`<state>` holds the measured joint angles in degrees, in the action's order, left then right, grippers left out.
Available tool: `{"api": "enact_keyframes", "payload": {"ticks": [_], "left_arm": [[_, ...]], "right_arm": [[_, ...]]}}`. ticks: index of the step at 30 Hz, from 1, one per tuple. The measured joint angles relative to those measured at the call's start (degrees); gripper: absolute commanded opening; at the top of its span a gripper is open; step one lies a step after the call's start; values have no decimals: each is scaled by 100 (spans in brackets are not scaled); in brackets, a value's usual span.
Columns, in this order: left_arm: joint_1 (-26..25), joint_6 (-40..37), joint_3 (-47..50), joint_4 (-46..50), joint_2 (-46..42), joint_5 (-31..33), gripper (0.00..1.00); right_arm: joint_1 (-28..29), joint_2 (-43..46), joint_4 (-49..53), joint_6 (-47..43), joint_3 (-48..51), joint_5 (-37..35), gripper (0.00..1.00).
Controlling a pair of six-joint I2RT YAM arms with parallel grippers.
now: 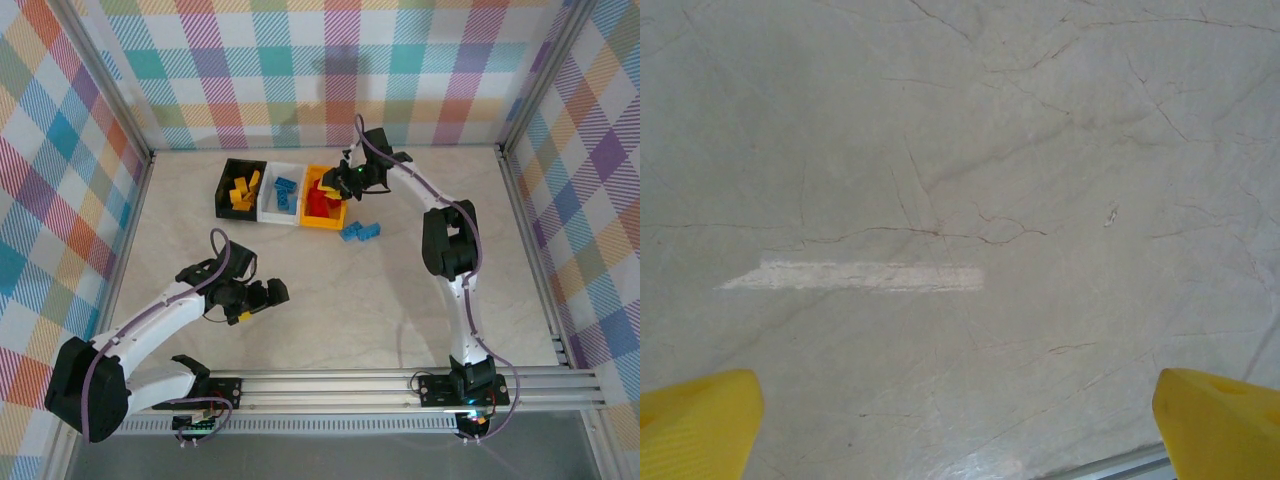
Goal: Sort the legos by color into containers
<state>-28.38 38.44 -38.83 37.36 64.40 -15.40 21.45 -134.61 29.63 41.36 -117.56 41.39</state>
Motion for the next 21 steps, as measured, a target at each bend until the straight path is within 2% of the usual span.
{"api": "enact_keyframes", "payload": {"ticks": [3,13,21], "left_arm": [[0,-37,0,2,-17,0,100],[0,-59,2,33,-140,2,100],[0,-81,44,166,-310,4,100]], "right_arm": [[0,0,4,0,0,-22,27],[0,0,42,4,0,-87,46],[0,-31,37,22,-2,-129,49]]}}
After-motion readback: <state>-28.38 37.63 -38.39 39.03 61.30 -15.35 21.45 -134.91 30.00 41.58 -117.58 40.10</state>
